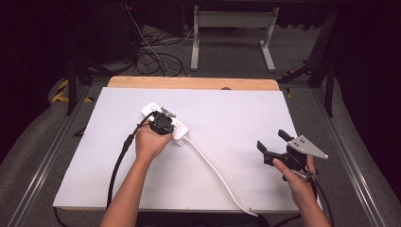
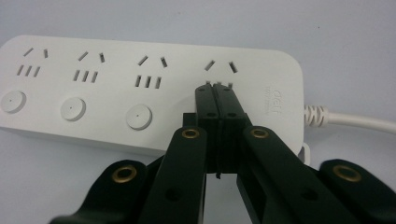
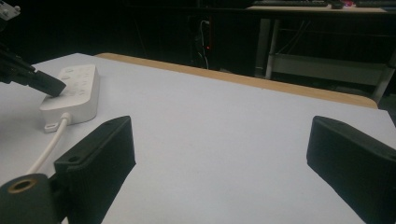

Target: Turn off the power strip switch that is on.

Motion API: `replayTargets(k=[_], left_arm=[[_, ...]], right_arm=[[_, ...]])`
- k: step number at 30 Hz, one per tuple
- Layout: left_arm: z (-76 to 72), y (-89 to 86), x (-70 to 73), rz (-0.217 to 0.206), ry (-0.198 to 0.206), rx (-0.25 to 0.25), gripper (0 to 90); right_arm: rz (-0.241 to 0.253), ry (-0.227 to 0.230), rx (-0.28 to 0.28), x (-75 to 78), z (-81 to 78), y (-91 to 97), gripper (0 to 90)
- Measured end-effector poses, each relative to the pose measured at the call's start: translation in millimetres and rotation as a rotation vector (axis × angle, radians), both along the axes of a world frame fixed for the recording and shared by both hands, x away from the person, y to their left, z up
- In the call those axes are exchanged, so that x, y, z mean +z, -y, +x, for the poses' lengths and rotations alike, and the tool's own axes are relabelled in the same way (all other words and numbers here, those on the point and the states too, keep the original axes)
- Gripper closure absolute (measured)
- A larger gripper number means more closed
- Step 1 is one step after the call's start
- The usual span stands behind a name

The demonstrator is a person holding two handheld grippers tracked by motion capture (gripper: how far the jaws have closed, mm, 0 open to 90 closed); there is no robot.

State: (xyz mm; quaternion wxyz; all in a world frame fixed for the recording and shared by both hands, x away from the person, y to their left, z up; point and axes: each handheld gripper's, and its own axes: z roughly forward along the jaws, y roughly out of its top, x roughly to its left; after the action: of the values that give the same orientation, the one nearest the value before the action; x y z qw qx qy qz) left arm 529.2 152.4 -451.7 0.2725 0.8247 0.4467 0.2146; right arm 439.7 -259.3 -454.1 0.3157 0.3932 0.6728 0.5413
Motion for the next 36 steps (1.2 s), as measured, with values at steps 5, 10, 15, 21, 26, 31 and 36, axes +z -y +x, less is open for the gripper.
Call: replayTargets(k=[5,10,15,21,26,31,36], left_arm=[[-0.1,-2.6,-0.8,-0.029,-0.005,0.017,90.0],[1.0,-2.8,-1.3,-0.032,-0.016,0.016,90.0],[1.7,-3.7,-1.1,-0.038,-0.021,0.012,90.0],[2.6,-4.2,-0.7,-0.040,-0.027,0.011,90.0],[2.1,-3.3,-0.8,-0.034,-0.023,0.010,90.0],[1.9,-3.4,-0.8,-0.034,-0.022,0.010,90.0],[1.8,-3.7,-0.8,-0.035,-0.022,0.009,90.0]], right_arm=[[0.003,0.001,-0.001,0.2,-0.7,-0.5,8.3],[0.000,0.003,-0.002,0.8,-0.9,-1.2,8.3],[0.002,0.005,-0.001,1.3,-0.9,-0.9,8.2],[0.000,0.003,-0.002,1.0,-0.8,-1.1,8.1],[-0.004,0.003,-0.001,0.3,-0.6,-1.2,8.2],[-0.001,0.001,-0.003,0.7,-1.1,-1.2,8.1],[0.001,0.001,-0.003,0.5,-1.0,-0.8,8.1]])
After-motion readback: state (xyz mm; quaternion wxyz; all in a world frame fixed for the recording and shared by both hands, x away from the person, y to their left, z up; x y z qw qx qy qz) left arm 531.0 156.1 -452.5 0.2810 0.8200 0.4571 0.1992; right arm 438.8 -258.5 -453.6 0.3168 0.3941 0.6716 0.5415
